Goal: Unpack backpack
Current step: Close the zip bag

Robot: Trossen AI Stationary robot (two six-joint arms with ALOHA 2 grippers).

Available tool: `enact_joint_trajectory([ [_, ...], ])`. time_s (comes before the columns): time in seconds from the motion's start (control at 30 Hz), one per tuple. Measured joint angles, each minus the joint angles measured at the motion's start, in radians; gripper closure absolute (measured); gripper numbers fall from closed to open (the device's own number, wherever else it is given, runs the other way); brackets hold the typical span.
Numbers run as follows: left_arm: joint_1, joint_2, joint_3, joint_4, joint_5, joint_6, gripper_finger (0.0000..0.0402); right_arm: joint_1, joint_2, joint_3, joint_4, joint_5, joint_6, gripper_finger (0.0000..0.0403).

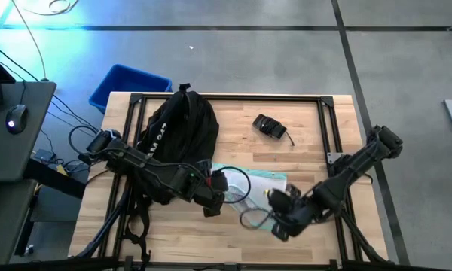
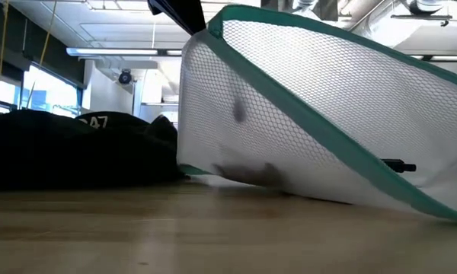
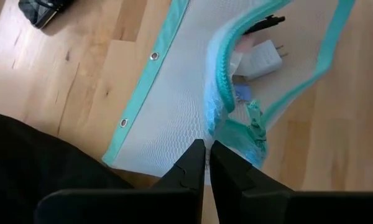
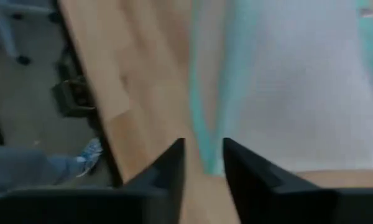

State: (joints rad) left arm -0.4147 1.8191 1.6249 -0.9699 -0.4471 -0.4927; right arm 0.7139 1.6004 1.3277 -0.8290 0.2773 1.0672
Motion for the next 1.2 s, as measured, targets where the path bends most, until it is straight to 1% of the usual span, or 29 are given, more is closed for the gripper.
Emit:
enact_joint_trajectory([
  [0.07,0.0,0.0,0.0,0.0,0.0,0.0,0.0401,0.027,0.028,0.0,0.04,0.03,-0.077,0.0228],
  [0.13,-0.002,0.0,0.0,0.0,0.001,0.008,0.0401,0.043,0.061,0.0,0.049,0.061,-0.098,0.0181],
  [0.17,-0.005,0.0,0.0,0.0,0.005,0.009,0.0401,0.049,0.083,0.0,0.042,0.072,-0.084,0.0161],
  [0.23,-0.006,0.0,0.0,0.0,0.019,0.01,0.0402,0.052,0.132,0.0,-0.001,0.088,0.003,0.0131],
  [0.33,-0.013,0.0,0.0,0.0,0.024,0.024,0.0402,0.052,0.201,-0.001,-0.057,0.072,0.162,0.0115],
  [0.4,-0.018,0.0,0.0,0.0,0.027,0.025,0.0402,0.052,0.247,-0.001,-0.107,0.044,0.245,0.0114],
  [0.47,-0.019,0.0,0.0,0.0,0.027,0.026,0.0402,0.052,0.287,-0.001,-0.155,0.043,0.327,0.0119],
  [0.6,-0.025,0.0,0.0,0.0,0.036,0.025,0.0402,0.055,0.351,0.0,-0.209,0.071,0.451,0.014],
  [0.7,-0.027,0.0,0.0,0.0,0.038,0.024,0.0402,0.044,0.371,0.0,-0.24,0.07,0.494,0.0166],
  [0.77,-0.033,0.0,0.0,-0.001,0.043,0.023,0.0402,0.034,0.371,0.0,-0.238,0.07,0.499,0.02],
  [0.83,-0.033,0.0,0.0,-0.002,0.047,0.02,0.0402,0.026,0.358,-0.001,-0.236,0.057,0.489,0.0252],
  [0.93,-0.033,-0.012,-0.001,-0.003,0.082,-0.002,0.0402,0.017,0.285,-0.001,-0.236,0.034,0.434,0.0356],
  [0.97,-0.033,-0.019,0.0,-0.003,0.101,-0.008,0.0402,0.016,0.255,-0.001,-0.237,0.029,0.409,0.0378],
  [1.0,-0.029,-0.025,0.005,-0.004,0.121,-0.011,0.0402,0.014,0.222,-0.001,-0.243,0.025,0.389,0.0388],
  [1.1,-0.007,-0.043,0.024,0.001,0.188,-0.003,0.0402,-0.01,0.082,-0.001,-0.282,0.0,0.339,0.0396],
  [1.2,0.022,-0.051,0.033,0.006,0.273,0.031,0.0402,-0.051,-0.052,0.0,-0.291,-0.035,0.241,0.0401],
])
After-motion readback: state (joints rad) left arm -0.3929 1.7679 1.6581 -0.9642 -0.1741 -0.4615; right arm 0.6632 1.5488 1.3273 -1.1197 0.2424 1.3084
